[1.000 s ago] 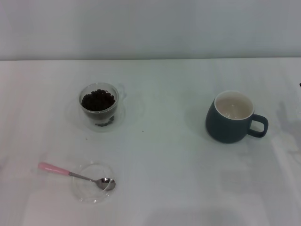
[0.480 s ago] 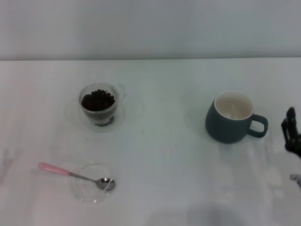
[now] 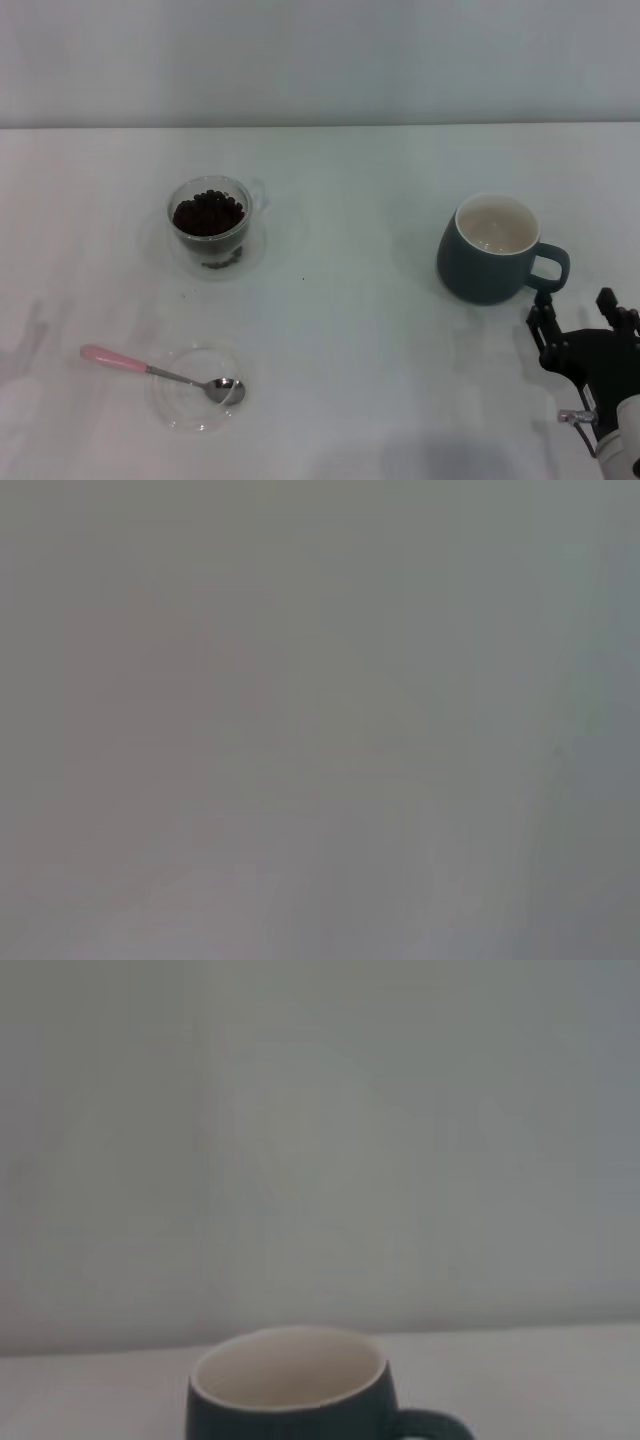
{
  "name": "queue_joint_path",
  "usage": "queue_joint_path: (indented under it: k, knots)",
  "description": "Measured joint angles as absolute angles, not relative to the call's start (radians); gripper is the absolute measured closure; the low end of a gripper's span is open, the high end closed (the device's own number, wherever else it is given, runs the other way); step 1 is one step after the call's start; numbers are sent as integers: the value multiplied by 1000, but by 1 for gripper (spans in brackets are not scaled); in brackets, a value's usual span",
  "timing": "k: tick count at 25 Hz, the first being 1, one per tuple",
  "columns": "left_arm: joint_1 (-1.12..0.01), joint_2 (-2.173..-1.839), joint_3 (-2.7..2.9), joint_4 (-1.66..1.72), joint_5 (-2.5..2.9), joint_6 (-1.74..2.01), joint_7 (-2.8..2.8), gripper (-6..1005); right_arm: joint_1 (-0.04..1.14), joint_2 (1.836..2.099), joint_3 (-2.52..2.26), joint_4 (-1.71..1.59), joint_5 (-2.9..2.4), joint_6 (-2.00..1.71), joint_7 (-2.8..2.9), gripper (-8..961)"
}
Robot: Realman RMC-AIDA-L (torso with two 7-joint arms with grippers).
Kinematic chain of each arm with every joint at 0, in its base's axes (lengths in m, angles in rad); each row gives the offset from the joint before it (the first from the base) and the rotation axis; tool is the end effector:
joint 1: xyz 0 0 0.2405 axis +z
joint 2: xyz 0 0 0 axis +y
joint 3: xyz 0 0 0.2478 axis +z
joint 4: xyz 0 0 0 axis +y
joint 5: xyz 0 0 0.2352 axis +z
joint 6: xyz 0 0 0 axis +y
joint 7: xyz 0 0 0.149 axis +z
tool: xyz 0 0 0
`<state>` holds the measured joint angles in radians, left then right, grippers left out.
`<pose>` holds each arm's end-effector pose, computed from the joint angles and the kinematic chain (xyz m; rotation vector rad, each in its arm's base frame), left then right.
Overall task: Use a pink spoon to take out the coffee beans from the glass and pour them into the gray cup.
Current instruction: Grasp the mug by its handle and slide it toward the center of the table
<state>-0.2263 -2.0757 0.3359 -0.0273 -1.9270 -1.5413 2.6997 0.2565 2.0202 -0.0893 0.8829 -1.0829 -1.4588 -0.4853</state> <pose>-0.3824 0.2386 0.0013 -1.5196 -0.6335 -0.8975 0.3044 0.2006 -0.1054 -1.4415 0.8288 0.4822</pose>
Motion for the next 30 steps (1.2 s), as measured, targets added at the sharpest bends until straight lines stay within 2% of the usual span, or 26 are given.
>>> queue_joint_path:
  k: [30]
  knots:
    - [-235,-2076,328,-21,-1936,-1545,2670,111,356,2023,27,696,-1088,-1228,-398,343]
